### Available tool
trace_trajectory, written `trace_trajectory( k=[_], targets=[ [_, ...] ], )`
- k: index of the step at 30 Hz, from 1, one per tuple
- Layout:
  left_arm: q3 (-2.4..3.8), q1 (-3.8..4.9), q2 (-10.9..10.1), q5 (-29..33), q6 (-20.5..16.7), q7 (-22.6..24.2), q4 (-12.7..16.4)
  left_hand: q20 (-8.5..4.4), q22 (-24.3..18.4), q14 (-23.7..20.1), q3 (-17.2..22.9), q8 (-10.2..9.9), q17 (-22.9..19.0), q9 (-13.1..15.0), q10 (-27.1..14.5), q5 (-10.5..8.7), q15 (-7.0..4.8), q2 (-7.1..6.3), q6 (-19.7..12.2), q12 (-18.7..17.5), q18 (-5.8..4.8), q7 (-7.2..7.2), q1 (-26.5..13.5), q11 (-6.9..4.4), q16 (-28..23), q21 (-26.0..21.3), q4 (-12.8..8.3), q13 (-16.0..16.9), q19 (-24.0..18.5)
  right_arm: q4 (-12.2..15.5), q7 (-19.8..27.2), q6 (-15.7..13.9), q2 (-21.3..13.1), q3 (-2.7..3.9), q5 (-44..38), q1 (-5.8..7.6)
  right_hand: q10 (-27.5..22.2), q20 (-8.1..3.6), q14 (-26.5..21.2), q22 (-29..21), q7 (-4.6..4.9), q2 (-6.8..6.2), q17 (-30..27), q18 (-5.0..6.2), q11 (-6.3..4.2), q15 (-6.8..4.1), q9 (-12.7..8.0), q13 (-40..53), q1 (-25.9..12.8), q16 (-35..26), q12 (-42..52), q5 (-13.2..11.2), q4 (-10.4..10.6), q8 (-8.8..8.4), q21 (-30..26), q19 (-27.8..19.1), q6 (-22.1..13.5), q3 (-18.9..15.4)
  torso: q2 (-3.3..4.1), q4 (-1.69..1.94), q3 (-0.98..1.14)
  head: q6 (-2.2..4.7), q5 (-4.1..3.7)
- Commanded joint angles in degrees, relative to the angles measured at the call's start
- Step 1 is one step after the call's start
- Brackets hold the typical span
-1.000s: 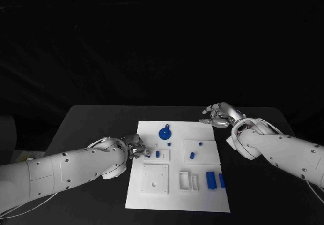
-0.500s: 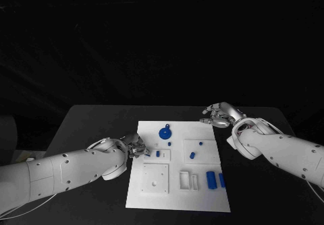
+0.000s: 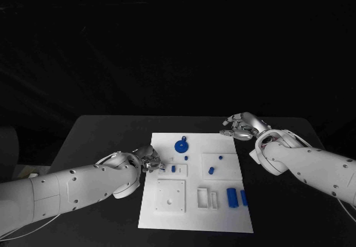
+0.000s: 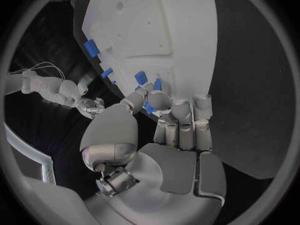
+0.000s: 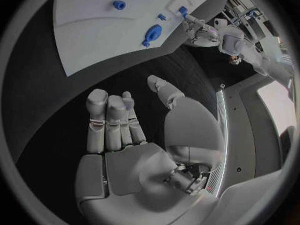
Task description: Assemble the parts on the task board
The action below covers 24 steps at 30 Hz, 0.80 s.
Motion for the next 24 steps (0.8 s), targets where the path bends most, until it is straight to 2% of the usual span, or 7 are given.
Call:
trace_trajectory(
  k=[1, 8, 24],
  targets=[
    [0.00, -0.29, 0.30, -0.63, -0.71, 0.80, -0.16, -7.42, 0.98, 1.56, 0.40, 0.18, 0.01, 0.12, -0.51, 0.03, -2.12, 0.52, 7.29, 0.38, 0.25, -3.40, 0.10, -0.58, 0.39, 0.23, -0.12, -0.04, 0.42, 0.08, 0.46, 0.70, 0.00, 0.02, -0.14, -0.03, -0.39, -0.40, 0.02, 0.85, 0.40, 0.13, -0.07, 4.85, -0.11, -0.11, -0.07, -0.09, -0.63, -0.26, 0.36, 0.29, 0.09, 0.29, -0.40, 0.19, -0.11, -0.15, 0.05, -0.05, 0.01, 0.01, -0.03],
    [0.00, -0.85, 0.72, -0.80, -0.39, 0.82, -0.52, -7.43, 0.97, 1.56, 0.44, 0.20, 0.00, 0.12, -0.52, -0.01, -2.14, 0.53, 7.28, 0.40, 0.26, -3.40, 0.10, -0.58, 0.39, 0.24, -0.10, -0.05, 0.43, 0.07, 0.42, 0.83, -0.01, 0.02, -0.14, -0.03, -0.38, -0.40, 0.02, 0.86, 0.40, 0.15, -0.07, 4.85, -0.11, -0.11, -0.07, -0.11, -0.63, -0.26, 0.38, 0.32, 0.08, 0.30, -0.40, 0.20, -0.10, -0.17, 0.03, -0.01, 0.00, -0.09, -0.17],
    [-0.05, -0.96, 0.28, -1.81, 1.14, 0.19, -0.13, -7.43, 0.96, 1.56, 0.55, 0.24, -0.02, 0.12, -0.54, 0.00, -2.16, 0.51, 7.24, 0.45, 0.29, -3.41, 0.15, -0.59, 0.39, 0.27, -0.13, -0.08, 0.43, 0.08, 0.40, 0.93, -0.09, 0.02, -0.14, -0.03, -0.38, -0.40, 0.04, 0.87, 0.39, 0.17, -0.07, 4.85, -0.12, -0.12, -0.07, -0.16, -0.65, -0.26, 0.42, 0.35, 0.06, 0.31, -0.40, 0.21, -0.10, -0.22, 0.00, 0.03, -0.03, -0.26, -0.21]
  ],
)
